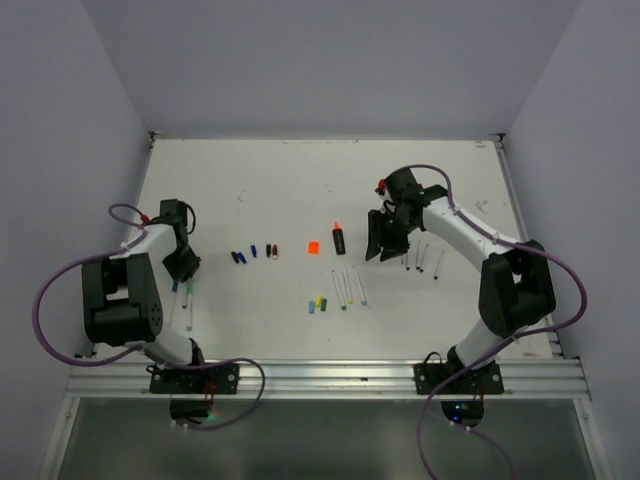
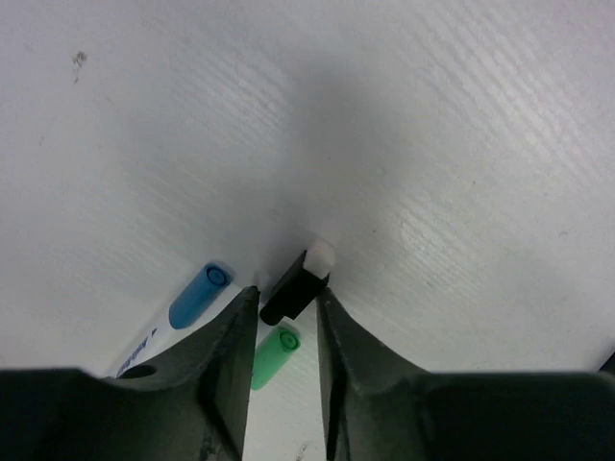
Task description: Open the pen caps
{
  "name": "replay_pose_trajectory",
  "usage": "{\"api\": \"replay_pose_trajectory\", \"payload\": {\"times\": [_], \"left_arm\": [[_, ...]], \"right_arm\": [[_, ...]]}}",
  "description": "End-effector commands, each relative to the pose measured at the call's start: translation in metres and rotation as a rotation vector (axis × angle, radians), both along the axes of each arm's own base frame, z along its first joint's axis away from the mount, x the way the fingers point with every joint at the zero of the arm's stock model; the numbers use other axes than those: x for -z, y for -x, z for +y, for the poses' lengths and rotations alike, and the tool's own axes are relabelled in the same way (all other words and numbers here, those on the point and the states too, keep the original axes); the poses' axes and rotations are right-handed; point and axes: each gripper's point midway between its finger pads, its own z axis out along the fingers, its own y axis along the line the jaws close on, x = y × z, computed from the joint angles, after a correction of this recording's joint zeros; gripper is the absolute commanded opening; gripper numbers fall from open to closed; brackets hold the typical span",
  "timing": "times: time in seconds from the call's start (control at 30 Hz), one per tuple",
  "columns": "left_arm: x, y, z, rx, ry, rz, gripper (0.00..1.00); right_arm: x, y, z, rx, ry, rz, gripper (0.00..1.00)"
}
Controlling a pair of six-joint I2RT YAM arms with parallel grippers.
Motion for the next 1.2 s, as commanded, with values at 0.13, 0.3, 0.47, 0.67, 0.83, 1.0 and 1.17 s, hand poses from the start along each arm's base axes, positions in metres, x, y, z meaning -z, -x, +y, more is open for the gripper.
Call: {"api": "replay_pose_trajectory", "payload": {"times": [0.13,0.3,0.47,0.67,0.83,1.0,1.17], "left_arm": [[0.012,-0.018,0.02,0.029,-0.103,0.018,0.2],[0.013,-0.033,0.02,0.057,-0.105,-0.008,0.13],[-0.002,-0.061,0.024,0.077,-0.126,-0.056,0.06],[-0.041,-0.079,0.033,0.029,-0.192,-0.107,0.0],[-0.083,-0.086,0.027,-0.01,-0.187,-0.207,0.0],[-0.122,-0.092,0.001,0.047,-0.073,-0.31,0.0],[-0.159,-0.099,-0.045,0.132,0.131,-0.471,0.0]], "right_arm": [[-0.019,0.003,-0.004,-0.009,0.001,-0.059,0.45],[-0.017,0.006,-0.007,-0.007,0.012,-0.052,0.45],[-0.017,0.006,-0.008,-0.002,0.016,-0.056,0.45],[-0.022,0.003,-0.005,-0.008,0.005,-0.059,0.45],[-0.024,0.008,0.012,-0.054,-0.071,-0.038,0.45],[-0.038,0.034,0.073,-0.249,-0.191,-0.02,0.44],[-0.038,0.056,0.124,-0.324,-0.275,0.042,0.43]]}}
